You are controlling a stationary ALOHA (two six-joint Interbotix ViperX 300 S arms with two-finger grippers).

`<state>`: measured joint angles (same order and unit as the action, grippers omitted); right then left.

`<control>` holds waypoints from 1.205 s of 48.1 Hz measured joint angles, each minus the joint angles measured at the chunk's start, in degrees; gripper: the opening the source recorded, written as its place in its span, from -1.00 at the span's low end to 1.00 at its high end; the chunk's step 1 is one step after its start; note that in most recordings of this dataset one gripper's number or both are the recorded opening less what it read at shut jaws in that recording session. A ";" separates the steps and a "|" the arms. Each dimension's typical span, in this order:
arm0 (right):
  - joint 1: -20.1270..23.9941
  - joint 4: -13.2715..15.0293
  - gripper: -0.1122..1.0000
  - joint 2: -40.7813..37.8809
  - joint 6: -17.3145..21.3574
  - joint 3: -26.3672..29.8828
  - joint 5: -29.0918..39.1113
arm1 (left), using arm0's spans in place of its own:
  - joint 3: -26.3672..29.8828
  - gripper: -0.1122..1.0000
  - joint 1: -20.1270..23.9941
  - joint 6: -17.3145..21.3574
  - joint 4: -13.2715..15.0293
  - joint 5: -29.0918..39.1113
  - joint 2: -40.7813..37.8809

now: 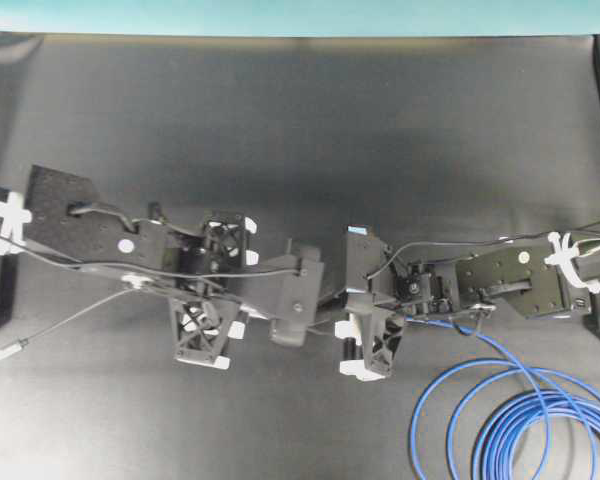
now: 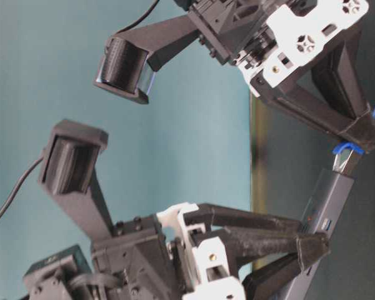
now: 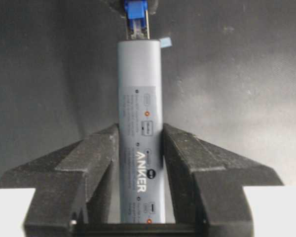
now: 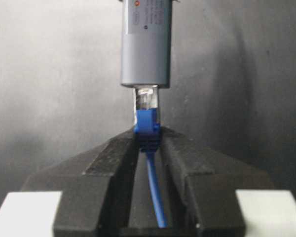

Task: Insert the LAN cable into the hub.
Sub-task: 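Push the blue plug with the right gripper into the hub's port, then open the right gripper and withdraw it from the plugged cable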

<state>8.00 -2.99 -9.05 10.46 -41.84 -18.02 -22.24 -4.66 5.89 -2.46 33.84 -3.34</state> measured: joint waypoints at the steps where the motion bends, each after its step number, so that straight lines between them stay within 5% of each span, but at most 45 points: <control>1: 0.00 0.00 -0.57 0.00 -0.09 0.00 -0.09 | 0.09 -0.28 0.00 0.00 0.00 -0.09 -0.18; 53: 1.23 -1.14 -0.56 2.29 0.09 -4.13 -5.10 | -3.96 -0.28 -0.26 -0.26 0.00 -4.31 0.79; 58: 1.41 -1.23 -0.25 2.64 0.18 -4.75 -5.19 | -4.04 -0.28 -0.26 -0.18 0.00 -4.48 0.79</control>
<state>9.40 -4.22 -6.42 10.63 -46.58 -23.20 -26.28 -4.92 5.71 -2.46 29.36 -2.55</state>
